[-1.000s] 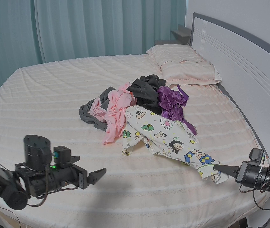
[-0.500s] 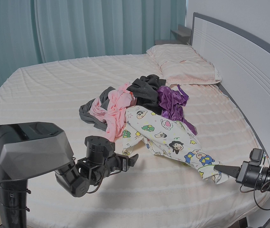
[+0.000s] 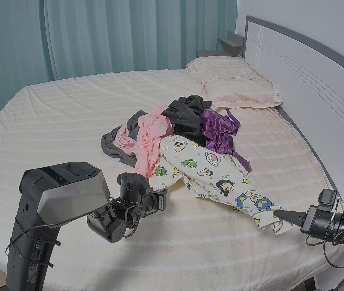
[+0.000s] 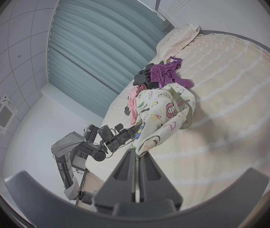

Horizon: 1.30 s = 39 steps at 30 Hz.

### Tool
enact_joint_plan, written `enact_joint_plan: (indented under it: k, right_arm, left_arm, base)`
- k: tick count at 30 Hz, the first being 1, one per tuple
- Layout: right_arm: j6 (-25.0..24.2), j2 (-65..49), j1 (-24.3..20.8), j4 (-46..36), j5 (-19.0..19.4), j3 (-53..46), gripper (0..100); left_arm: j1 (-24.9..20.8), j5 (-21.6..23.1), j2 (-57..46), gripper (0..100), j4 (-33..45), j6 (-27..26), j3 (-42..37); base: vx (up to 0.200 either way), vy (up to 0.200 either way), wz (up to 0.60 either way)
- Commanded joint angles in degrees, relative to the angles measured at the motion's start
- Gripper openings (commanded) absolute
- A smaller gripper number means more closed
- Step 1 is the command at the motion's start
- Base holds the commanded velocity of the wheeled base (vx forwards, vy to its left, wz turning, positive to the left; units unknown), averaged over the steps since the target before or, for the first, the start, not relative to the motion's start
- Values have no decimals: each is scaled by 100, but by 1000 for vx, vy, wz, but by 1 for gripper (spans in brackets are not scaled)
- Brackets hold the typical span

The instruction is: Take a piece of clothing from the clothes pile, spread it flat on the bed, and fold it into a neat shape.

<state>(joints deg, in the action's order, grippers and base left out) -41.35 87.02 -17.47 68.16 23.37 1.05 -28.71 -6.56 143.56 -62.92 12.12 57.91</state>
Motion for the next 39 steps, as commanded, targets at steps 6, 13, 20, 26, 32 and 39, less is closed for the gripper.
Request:
enact_joint_plan:
  k: [6,13,20,26,32,39]
  right_arm:
    - [4,0,15,5,-17,1,0]
    - [22,8,182,40,-25,18,0]
    - [31,17,420,22,-34,449,0]
    - [83,-132,358,-57,-184,1354,0]
    - [83,-967,-134,-1120,-272,2585,0]
    - [83,-1468,-890,-2245,-280,3815,0]
  left_arm:
    - [14,-38,-451,0,-54,282,-438]
    - [67,-56,-1541,0,-476,441,-1730]
    - [41,-162,-3114,0,-766,432,-3171]
    - [-153,-592,-4090,0,-731,467,-3110]
    - [-671,-838,-5013,0,-28,449,-2521]
    - [-1462,-1497,-5320,0,719,441,-1299]
  base:
    - [0,0,0]
    - [0,0,0]
    - [0,0,0]
    - [0,0,0]
    - [0,0,0]
    - [0,0,0]
